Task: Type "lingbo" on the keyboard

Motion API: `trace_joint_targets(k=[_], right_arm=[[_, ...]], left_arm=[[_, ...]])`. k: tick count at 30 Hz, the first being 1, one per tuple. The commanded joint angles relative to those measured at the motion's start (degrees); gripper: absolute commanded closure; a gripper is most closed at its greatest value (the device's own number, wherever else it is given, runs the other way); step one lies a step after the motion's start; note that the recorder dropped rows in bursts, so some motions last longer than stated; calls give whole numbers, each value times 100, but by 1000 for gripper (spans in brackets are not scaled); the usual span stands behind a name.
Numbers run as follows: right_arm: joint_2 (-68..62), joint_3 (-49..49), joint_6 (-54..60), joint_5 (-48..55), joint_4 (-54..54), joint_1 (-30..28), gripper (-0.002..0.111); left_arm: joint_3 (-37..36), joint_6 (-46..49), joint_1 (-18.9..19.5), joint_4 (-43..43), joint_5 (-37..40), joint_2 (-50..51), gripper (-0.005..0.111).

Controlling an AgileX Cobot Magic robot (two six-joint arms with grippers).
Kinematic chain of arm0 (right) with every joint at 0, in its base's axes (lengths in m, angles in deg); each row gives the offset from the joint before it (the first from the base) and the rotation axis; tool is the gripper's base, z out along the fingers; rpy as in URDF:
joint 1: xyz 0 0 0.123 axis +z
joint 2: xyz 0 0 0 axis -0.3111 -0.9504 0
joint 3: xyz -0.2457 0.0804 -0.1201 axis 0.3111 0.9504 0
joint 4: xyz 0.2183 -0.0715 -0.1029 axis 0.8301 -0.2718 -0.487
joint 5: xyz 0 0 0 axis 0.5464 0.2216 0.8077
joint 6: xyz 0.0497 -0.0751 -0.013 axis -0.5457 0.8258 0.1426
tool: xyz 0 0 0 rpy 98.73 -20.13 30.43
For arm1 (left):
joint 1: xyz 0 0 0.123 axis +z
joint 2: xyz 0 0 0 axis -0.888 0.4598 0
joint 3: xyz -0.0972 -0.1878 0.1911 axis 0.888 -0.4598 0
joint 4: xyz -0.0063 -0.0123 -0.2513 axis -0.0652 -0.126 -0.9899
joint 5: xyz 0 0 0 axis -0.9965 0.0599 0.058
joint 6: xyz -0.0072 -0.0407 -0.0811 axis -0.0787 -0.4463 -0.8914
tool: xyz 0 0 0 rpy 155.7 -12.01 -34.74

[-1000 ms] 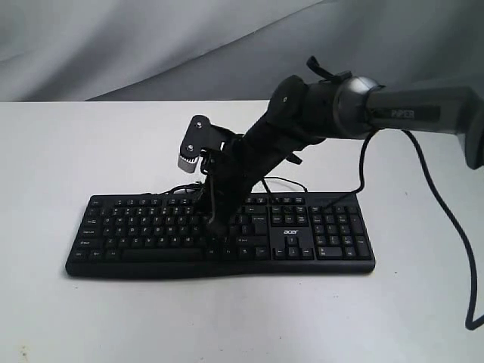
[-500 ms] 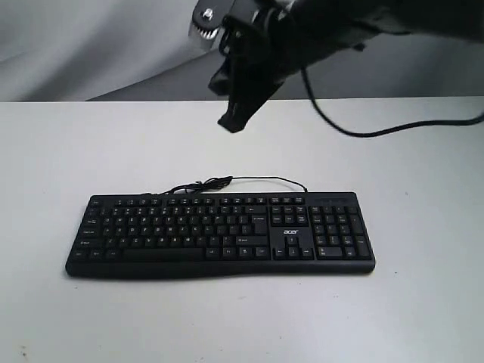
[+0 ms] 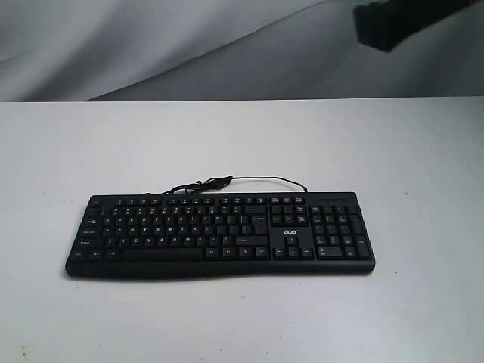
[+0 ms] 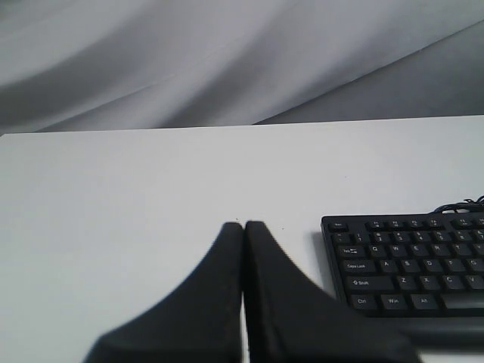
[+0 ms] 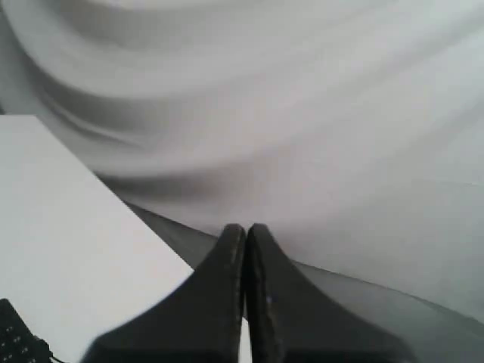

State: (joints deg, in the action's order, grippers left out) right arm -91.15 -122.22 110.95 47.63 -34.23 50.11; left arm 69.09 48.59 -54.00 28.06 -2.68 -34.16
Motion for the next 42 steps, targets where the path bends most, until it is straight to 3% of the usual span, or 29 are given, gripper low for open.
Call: trace_joint_targets(k=[1,11,24,33,36,42], right_arm=[[898,811,-32,-594,892,10,108],[1989,1997,-32,-927,1498,10,108],[2100,2023,-32,-1980,1894,10,108],[2089,2023,14,-1875,1744,-1,108],[2143,2164,52,-1565,1705,-336,108],[2916,2986,39,-739,1705,-1760,108]], left_arm=[[-25,-23,11,-46,-26,-15,106],[-25,-23,11,-46,-26,-15,106],[-25,-23,11,-46,-26,-15,106],[-25,-23,11,-46,-26,-15,106],[-25,-23,11,-46,-26,-15,106],[-25,-23,11,-46,-26,-15,106]])
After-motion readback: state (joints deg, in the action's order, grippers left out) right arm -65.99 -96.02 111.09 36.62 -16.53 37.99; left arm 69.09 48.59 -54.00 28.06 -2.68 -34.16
